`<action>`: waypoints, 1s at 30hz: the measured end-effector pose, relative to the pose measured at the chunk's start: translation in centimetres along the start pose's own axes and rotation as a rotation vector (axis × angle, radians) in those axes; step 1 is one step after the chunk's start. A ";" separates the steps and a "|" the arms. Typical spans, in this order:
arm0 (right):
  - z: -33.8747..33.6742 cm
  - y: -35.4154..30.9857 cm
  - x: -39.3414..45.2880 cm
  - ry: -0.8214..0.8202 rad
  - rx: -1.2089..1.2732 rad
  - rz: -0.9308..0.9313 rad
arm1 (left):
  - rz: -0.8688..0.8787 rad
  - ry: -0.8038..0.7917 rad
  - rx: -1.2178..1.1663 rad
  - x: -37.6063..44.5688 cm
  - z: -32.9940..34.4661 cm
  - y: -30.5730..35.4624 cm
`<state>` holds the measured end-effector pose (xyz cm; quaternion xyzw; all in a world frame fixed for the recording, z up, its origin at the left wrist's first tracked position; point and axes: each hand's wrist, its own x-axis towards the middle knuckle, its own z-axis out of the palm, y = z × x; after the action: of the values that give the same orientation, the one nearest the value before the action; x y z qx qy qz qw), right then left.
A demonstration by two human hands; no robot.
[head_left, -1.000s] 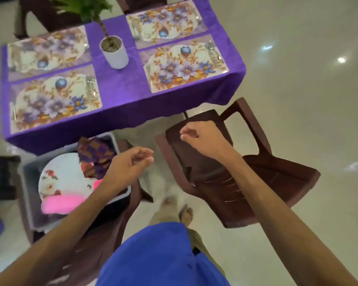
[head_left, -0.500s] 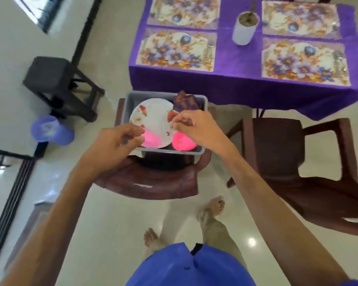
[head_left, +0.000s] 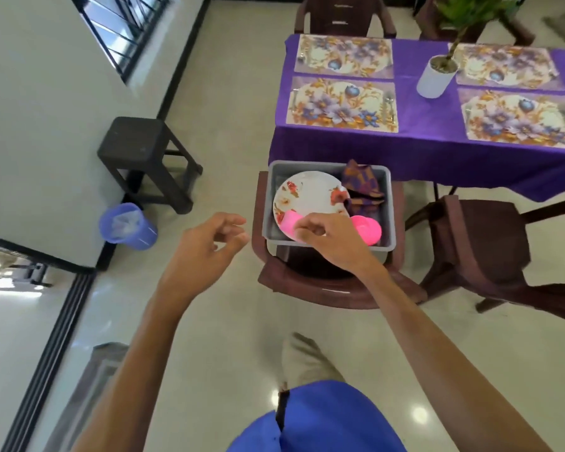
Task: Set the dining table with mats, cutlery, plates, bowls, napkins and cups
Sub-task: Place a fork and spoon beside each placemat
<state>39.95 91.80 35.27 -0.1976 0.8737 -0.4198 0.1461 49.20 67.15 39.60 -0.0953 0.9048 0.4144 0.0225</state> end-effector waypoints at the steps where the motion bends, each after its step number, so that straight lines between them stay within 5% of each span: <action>1: 0.3 -0.1 0.6 0.013 0.005 0.020 | -0.004 -0.005 -0.001 0.8 -0.4 -0.5; 21: 12.1 -2.2 19.8 0.230 0.302 0.403 | 0.004 -0.373 0.015 25.6 -6.6 -10.8; 30: 9.2 2.4 25.3 0.611 0.412 0.733 | 0.178 -0.766 0.061 43.0 -1.8 -10.7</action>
<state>21.10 75.09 25.54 0.2858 0.7877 -0.5428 0.0574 9.16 52.34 27.68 0.1458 0.8476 0.3933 0.3250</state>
